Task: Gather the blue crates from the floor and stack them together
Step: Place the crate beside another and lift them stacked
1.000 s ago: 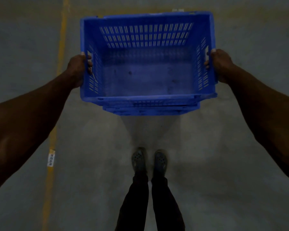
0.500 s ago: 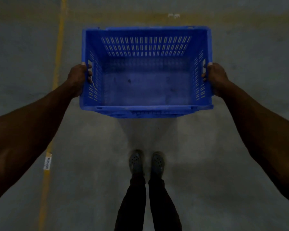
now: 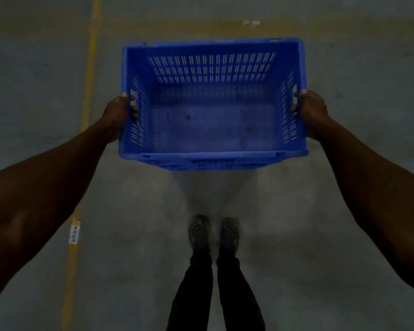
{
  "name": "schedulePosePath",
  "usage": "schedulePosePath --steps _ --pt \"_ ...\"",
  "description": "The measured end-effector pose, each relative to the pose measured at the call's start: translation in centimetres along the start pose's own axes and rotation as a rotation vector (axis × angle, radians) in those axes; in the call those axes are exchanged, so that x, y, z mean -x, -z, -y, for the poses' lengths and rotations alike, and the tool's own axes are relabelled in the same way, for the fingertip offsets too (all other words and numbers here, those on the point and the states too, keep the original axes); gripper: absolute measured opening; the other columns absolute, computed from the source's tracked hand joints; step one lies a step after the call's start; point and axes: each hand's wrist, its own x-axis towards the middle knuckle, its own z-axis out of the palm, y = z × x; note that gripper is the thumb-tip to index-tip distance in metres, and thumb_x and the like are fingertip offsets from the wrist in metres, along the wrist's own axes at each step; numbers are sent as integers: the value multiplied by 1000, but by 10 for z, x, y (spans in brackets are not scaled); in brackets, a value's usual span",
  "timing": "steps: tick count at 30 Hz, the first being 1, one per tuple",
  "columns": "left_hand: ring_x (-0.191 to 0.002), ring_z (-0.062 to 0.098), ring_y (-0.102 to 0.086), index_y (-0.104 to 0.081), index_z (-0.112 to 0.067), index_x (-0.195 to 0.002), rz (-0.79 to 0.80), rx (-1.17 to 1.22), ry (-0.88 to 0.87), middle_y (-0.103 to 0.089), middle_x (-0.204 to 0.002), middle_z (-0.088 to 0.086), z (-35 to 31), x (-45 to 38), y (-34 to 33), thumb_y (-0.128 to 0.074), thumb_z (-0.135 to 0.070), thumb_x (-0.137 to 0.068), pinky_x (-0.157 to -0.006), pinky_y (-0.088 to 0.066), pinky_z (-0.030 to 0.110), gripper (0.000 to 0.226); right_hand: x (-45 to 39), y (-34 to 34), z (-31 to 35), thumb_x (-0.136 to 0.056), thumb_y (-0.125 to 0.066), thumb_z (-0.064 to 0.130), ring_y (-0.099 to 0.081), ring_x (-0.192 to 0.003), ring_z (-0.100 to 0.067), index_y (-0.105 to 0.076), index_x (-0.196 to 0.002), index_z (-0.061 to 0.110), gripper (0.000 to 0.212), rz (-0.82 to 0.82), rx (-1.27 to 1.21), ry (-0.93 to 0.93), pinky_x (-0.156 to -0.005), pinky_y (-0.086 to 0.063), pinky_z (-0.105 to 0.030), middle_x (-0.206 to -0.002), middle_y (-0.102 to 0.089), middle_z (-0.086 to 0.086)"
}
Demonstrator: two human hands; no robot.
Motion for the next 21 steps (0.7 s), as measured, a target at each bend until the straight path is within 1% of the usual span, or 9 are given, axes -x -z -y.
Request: schedulePosePath --steps 2,5,7,9,11,13,15,18,21 --pt "-68 12 -56 -55 -21 -111 18 -48 -10 -59 -85 1 0 0 1 -32 -47 -107 -71 -50 32 35 3 2 -1 -105 -31 38 -50 -59 -7 -53 -108 17 31 -4 -3 -6 -55 -43 -18 -73 -56 5" --pt "-87 20 -57 -53 -19 -125 30 -141 -29 -60 -104 6 0 -5 2 -30 -55 -105 -85 -51 43 47 2 2 -6 -105 -32 38 -50 -59 -8 -53 -108 16 31 -22 -34 4 -58 -44 -21 -72 -56 4" --pt "-91 25 -58 -52 -19 -124 40 -106 -24 -60 -102 6 -1 -7 1 -31 -55 -104 -90 -52 49 46 1 2 -7 -105 -32 38 -50 -59 -8 -54 -108 16 31 -25 -51 -3 -60 -44 -23 -72 -57 4" --pt "-88 25 -59 -50 -19 -123 43 -77 -25 -59 -97 4 -3 -6 -1 -31 -52 -105 -86 -52 48 43 1 2 -6 -105 -32 38 -51 -60 -8 -53 -108 16 31 -26 -50 -13 -60 -45 -23 -73 -57 4" --pt "-84 23 -59 -50 -19 -123 51 -49 -22 -59 -96 3 -5 -3 -3 -32 -51 -106 -80 -52 44 41 1 1 -5 -105 -31 38 -52 -58 -6 -52 -108 15 31 -27 -41 0 -56 -45 -18 -72 -57 4" --pt "-83 22 -59 -51 -19 -122 50 -33 -17 -59 -95 2 -4 -3 -3 -33 -51 -105 -76 -53 41 41 2 -1 -4 -106 -31 37 -52 -50 0 -51 -108 15 30 -31 -19 22 -50 -43 -13 -70 -57 4" --pt "-78 20 -60 -55 -21 -115 31 -13 -16 -60 -92 2 -2 -1 -2 -35 -50 -105 -72 -52 39 37 0 -3 -2 -106 -31 35 -52 -40 4 -51 -110 14 29 -32 -12 37 -47 -41 -10 -69 -57 2" --pt "-75 19 -60 -58 -25 -105 25 2 2 -60 -89 2 4 2 2 -37 -52 -104 -65 -53 34 34 -6 -5 0 -106 -31 36 -53 -39 4 -51 -111 14 30 -37 -10 36 -50 -42 -12 -68 -58 0" --pt "-73 19 -61 -59 -25 -102 50 -17 5 -60 -89 3 3 4 4 -36 -56 -104 -68 -53 34 39 -11 -7 -1 -106 -31 39 -54 -44 1 -52 -110 14 32 -40 -2 24 -58 -44 -19 -68 -59 1"
